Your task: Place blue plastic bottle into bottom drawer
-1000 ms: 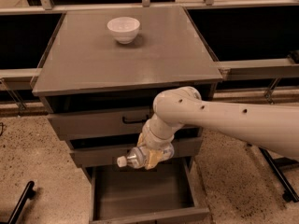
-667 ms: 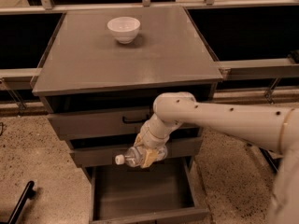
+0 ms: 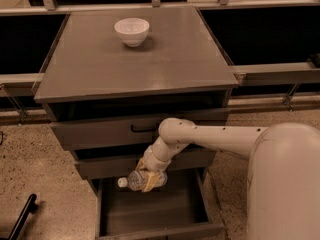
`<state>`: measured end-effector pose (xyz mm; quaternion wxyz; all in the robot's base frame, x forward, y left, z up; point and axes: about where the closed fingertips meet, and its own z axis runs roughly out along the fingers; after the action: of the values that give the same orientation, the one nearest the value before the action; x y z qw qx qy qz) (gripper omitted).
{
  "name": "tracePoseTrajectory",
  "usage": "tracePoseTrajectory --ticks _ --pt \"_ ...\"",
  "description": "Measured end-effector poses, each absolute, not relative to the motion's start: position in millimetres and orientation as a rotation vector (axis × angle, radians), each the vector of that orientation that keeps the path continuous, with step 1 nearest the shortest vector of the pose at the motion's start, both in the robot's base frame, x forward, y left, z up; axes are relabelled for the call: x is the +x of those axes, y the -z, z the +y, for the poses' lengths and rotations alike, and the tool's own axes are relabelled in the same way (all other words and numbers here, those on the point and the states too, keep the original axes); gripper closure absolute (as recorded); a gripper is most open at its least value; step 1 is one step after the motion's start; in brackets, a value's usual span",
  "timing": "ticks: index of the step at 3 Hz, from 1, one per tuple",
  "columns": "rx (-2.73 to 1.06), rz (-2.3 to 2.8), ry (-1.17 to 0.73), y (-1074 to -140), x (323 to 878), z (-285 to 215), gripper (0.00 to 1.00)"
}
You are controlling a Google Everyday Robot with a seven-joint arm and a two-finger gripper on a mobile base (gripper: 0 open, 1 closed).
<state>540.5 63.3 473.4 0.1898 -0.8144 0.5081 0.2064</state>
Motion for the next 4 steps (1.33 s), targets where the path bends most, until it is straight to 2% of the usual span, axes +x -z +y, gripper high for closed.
tracePoseTrajectory --ticks 2,3,4 --pt "-2.267 1.545 -0.609 -457.3 531.3 45.7 1.00" --pt "-2.136 1.800 -0.660 -434.8 495.1 -0.2 1.00" --pt "-2.126 1.796 -0.669 -432.2 496.5 0.1 1.00"
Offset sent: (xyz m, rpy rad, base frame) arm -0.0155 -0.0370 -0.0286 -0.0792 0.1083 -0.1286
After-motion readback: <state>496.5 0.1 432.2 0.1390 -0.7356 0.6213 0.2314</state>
